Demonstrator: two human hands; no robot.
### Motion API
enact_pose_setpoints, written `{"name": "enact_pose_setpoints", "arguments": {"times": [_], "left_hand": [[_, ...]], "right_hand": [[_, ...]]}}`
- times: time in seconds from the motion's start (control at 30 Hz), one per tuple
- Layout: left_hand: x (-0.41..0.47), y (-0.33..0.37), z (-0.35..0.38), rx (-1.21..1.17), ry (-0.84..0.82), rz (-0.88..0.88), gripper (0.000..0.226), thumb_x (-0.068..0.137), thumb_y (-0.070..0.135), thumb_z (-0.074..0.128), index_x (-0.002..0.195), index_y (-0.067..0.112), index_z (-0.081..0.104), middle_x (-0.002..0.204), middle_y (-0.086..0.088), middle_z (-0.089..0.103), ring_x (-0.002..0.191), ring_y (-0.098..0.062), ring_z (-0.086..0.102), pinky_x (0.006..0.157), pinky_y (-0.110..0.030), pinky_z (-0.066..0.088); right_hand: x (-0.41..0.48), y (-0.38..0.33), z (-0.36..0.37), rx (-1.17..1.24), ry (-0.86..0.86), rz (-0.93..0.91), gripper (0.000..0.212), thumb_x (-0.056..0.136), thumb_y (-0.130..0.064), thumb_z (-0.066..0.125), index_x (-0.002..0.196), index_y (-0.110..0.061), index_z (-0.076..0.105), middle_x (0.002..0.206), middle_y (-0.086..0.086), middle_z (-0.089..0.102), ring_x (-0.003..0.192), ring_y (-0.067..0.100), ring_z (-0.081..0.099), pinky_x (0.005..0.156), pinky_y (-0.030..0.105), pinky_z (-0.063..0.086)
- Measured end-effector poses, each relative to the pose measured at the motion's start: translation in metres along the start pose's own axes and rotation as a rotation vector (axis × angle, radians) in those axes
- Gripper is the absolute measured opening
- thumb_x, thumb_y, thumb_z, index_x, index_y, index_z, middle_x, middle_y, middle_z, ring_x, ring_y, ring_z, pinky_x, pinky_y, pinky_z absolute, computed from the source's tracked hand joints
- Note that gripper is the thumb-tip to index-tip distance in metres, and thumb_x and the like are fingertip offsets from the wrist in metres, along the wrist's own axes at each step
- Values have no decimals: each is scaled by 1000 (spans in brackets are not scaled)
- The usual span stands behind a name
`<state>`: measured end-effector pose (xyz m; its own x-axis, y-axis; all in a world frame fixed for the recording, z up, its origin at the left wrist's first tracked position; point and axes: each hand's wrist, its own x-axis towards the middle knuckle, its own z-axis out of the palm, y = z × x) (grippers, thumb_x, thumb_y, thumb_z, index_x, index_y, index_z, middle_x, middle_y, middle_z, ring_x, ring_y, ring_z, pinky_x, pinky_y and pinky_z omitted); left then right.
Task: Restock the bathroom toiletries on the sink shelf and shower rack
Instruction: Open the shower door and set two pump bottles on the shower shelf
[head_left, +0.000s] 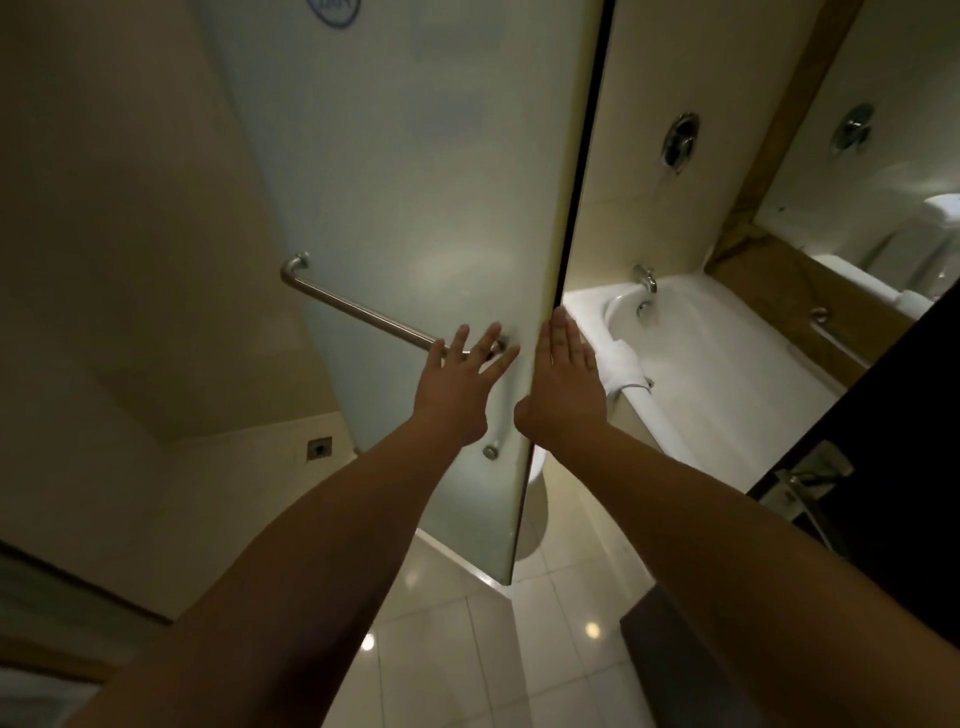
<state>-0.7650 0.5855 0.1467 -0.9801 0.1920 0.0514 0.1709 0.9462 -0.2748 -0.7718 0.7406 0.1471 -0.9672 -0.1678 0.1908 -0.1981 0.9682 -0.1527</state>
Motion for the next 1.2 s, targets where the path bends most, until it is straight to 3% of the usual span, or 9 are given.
{"name": "enact_pose_setpoints", "arguments": {"times": [0.1, 0.17, 0.23, 0.37, 0.57, 0.73, 1.0, 1.2], "left_hand": [[-12, -17, 6, 45, -60, -59, 93, 93, 42, 54, 155, 36, -15, 167, -8, 4, 152, -31, -11, 120, -56, -6], [-27, -38, 9, 72, -101, -133, 88, 93, 47, 53, 157, 34, -6, 161, -11, 29, 153, -32, 3, 120, -56, -9], [-49, -70, 10, 43, -128, -217, 84, 93, 47, 53, 158, 34, 1, 156, -11, 39, 150, -34, 18, 119, -56, -6], [-123, -156, 13, 19, -142, -392, 75, 94, 48, 44, 157, 32, 8, 156, -8, 34, 136, -31, 41, 118, -55, 11], [-285, -289, 16, 60, -189, -662, 82, 89, 63, 45, 157, 29, 15, 149, -9, 42, 132, -33, 45, 115, -56, 20], [-465, -358, 13, 86, -261, -871, 86, 86, 67, 50, 156, 28, 19, 146, -9, 43, 132, -32, 45, 113, -53, 23], [-700, -376, 8, 138, -409, -1347, 82, 87, 68, 49, 153, 26, 26, 146, -7, 46, 134, -31, 44, 117, -56, 22], [-785, -335, 31, 34, -533, -1595, 87, 86, 79, 34, 155, 26, 24, 149, -9, 45, 135, -31, 44, 115, -56, 23]], "right_hand": [[2, -16, 5, -94, -25, -27, 98, 89, -32, 56, 158, -9, -9, 164, 7, -22, 151, 27, -20, 124, 44, 2], [1, -38, 8, -138, -69, -74, 93, 93, -39, 52, 158, -8, -6, 165, 9, -17, 151, 30, -17, 124, 46, 2], [1, -74, 7, -135, -142, -128, 88, 97, -44, 47, 158, -6, -4, 165, 14, -12, 152, 33, -10, 124, 47, 4], [0, -168, 3, -96, -228, -343, 89, 98, -45, 48, 157, -3, -4, 165, 19, -5, 153, 33, -3, 124, 45, 5], [-36, -349, 1, -66, -234, -704, 107, 88, -59, 58, 157, -5, -4, 166, 14, 1, 153, 29, 1, 123, 42, 6], [-124, -516, 13, 4, -270, -1009, 115, 85, -66, 57, 157, -4, -8, 166, 14, -6, 153, 29, -4, 123, 42, 3], [-320, -702, 3, 138, -362, -1575, 121, 79, -74, 58, 157, -3, 0, 166, 15, 4, 153, 30, 3, 124, 44, 9], [-407, -740, 12, 84, -438, -1885, 114, 86, -71, 53, 157, -5, -6, 167, 12, -5, 154, 26, -4, 125, 42, 5]]}}
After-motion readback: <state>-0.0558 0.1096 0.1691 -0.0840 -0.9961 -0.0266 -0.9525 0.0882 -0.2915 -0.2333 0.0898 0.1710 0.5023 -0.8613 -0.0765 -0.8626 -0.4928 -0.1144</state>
